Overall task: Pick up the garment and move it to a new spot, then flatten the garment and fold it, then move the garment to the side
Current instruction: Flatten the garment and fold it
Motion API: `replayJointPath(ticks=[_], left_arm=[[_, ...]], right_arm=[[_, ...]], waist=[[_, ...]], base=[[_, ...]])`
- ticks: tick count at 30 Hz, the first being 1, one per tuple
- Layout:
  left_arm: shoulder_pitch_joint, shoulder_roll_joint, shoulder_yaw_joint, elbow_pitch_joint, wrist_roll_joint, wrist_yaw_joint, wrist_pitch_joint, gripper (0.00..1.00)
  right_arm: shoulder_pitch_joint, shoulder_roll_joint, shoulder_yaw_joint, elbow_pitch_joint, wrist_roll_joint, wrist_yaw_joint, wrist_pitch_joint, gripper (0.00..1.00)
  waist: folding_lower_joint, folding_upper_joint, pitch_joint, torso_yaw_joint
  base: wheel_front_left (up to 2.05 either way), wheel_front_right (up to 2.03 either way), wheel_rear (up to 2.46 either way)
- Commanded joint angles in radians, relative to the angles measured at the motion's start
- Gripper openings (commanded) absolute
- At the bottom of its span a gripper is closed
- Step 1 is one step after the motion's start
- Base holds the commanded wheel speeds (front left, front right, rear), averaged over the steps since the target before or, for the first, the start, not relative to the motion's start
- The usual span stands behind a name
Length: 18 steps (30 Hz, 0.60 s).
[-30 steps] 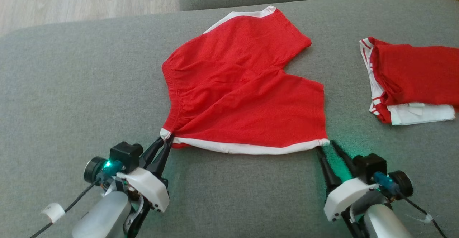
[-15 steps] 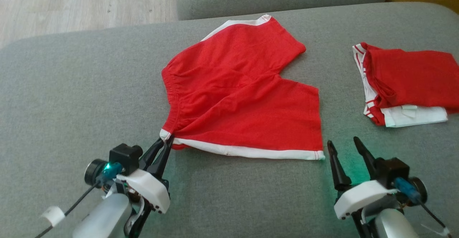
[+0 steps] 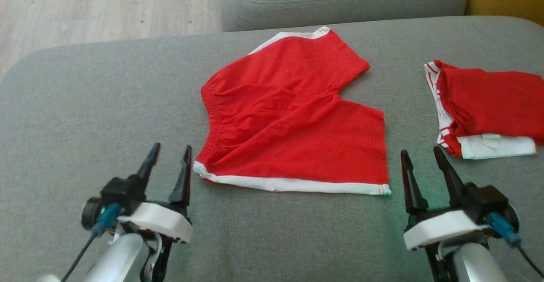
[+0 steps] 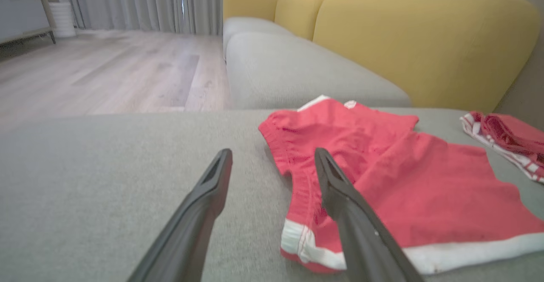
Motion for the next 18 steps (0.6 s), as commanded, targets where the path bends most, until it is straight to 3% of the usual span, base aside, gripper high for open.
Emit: replayJointPath(ticks=[1, 7, 18], left_arm=[[0.003, 0.017, 0.089, -0.081, 0.032, 0.022, -0.012, 1.00], [0.140, -0.028, 0.238, -0.220, 0.107, 0.044, -0.012, 1.00], [0.163, -0.073, 0.321, -0.207, 0.207, -0.036, -0.013, 1.00]], right_arm=[[0.006, -0.002, 0.016, -0.043, 0.012, 0.007, -0.016, 1.00], [0.055, -0.002, 0.005, -0.050, 0.028, 0.007, -0.019, 1.00], [0.041, -0.002, 0.035, 0.009, 0.010, 0.007, -0.001, 1.00]], waist=[[0.0000, 0.0000, -0.003, 0.008], [0.0000, 0.0000, -0.004, 0.022], [0.0000, 0.0000, 0.020, 0.017]], base=[[0.00, 0.00, 0.00], [0.00, 0.00, 0.00], [0.00, 0.00, 0.00]])
